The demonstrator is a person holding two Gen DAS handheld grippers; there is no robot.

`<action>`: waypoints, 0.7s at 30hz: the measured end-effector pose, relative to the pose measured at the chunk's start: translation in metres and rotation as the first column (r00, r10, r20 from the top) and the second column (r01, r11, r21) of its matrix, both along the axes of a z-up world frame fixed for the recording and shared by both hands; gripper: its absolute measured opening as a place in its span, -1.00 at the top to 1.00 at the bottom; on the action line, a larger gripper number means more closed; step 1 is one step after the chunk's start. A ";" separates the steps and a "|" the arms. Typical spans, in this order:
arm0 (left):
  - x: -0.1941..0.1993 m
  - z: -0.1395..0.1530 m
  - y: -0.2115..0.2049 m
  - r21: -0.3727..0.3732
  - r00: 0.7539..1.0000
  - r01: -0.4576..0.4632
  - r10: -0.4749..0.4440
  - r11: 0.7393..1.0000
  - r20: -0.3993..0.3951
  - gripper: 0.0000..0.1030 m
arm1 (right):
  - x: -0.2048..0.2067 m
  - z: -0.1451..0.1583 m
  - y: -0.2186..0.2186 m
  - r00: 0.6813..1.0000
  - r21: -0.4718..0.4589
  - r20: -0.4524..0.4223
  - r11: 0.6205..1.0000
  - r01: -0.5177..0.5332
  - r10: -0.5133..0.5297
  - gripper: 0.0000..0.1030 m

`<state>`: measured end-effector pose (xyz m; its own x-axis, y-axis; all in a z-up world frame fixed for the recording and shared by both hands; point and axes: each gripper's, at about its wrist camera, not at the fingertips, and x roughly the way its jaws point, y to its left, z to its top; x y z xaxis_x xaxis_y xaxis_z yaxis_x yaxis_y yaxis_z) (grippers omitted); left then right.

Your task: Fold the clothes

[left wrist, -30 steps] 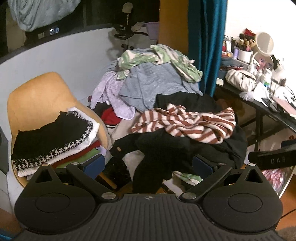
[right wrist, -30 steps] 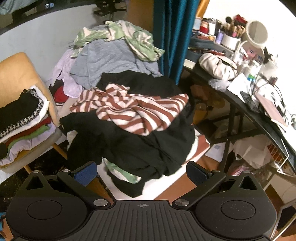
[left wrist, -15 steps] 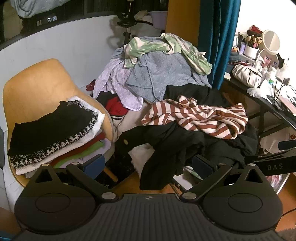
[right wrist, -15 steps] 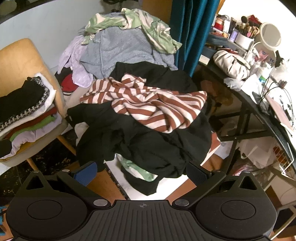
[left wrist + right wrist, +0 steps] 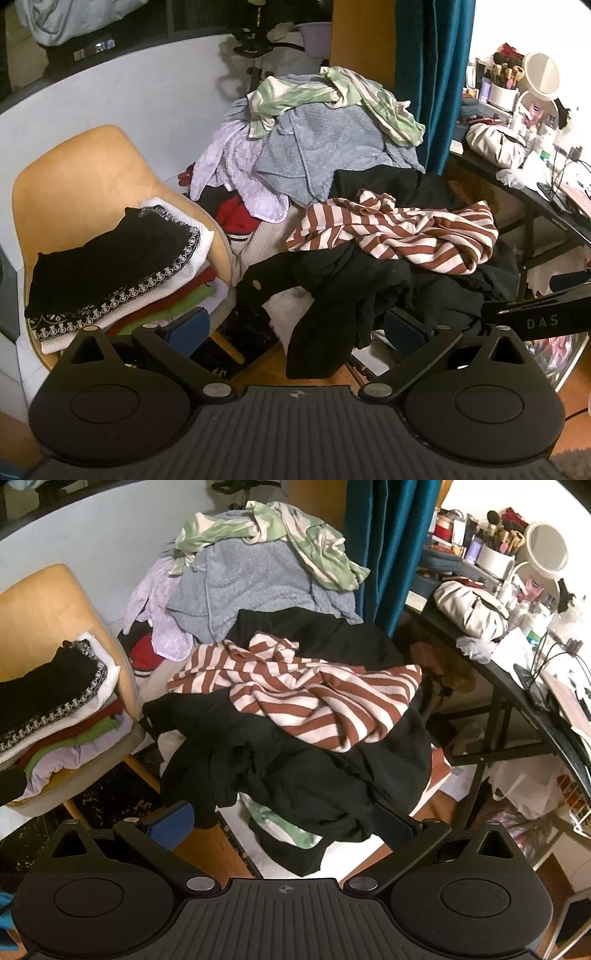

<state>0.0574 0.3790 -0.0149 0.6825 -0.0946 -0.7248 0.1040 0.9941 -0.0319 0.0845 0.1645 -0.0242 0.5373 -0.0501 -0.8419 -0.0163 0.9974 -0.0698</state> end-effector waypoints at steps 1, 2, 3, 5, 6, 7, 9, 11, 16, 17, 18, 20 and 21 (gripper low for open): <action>0.000 0.001 0.000 -0.002 1.000 -0.006 0.006 1.000 0.003 -0.99 | 0.000 0.001 -0.001 1.000 0.002 0.003 1.000 -0.003 0.003 -0.99; 0.000 0.002 -0.001 -0.002 1.000 -0.011 0.011 1.000 0.007 -0.99 | 0.001 0.002 -0.002 1.000 0.005 0.006 1.000 -0.007 0.007 -0.99; 0.000 0.004 -0.002 0.000 1.000 -0.014 0.014 1.000 0.011 -0.99 | 0.001 0.002 -0.002 1.000 0.007 0.009 1.000 -0.010 0.010 -0.99; -0.001 0.006 -0.005 0.008 1.000 -0.018 0.018 1.000 0.018 -0.99 | 0.002 0.004 -0.004 1.000 0.011 0.016 1.000 -0.017 0.017 -0.99; -0.001 0.008 -0.008 0.015 1.000 -0.019 0.019 1.000 0.022 -0.99 | 0.002 0.005 -0.005 1.000 0.014 0.019 1.000 -0.021 0.021 -0.99; -0.001 0.010 -0.010 0.023 0.999 -0.021 0.020 1.000 0.027 -0.99 | 0.003 0.006 -0.006 0.999 0.016 0.022 1.000 -0.024 0.024 -0.99; -0.004 0.013 -0.012 0.038 0.999 -0.028 0.026 0.999 0.036 -0.99 | 0.003 0.007 -0.006 0.999 0.025 0.031 0.999 -0.037 0.036 -0.99; -0.006 0.016 -0.014 0.053 0.998 -0.036 0.034 0.998 0.044 -0.99 | 0.003 0.008 -0.007 0.998 0.042 0.039 0.998 -0.046 0.045 -0.99; -0.016 0.022 -0.019 0.069 0.996 -0.046 0.041 0.997 0.075 -0.99 | 0.000 0.013 -0.016 0.997 0.069 0.069 0.997 -0.035 0.030 -0.99; -0.016 0.021 -0.019 0.066 0.996 -0.048 0.043 0.997 0.076 -0.99 | 0.000 0.013 -0.019 0.997 0.070 0.069 0.997 -0.028 0.023 -0.99; -0.016 0.020 -0.020 0.060 0.996 -0.051 0.047 0.997 0.071 -0.99 | -0.001 0.013 -0.022 0.998 0.071 0.068 0.997 -0.022 0.017 -0.99; -0.012 0.017 -0.022 0.036 0.997 -0.053 0.051 0.998 0.052 -0.99 | -0.001 0.011 -0.027 0.998 0.068 0.061 0.998 -0.013 0.009 -0.99; -0.010 0.016 -0.023 0.025 0.998 -0.048 0.047 0.999 0.045 -0.99 | -0.001 0.010 -0.030 0.998 0.066 0.057 0.998 -0.008 0.005 -0.99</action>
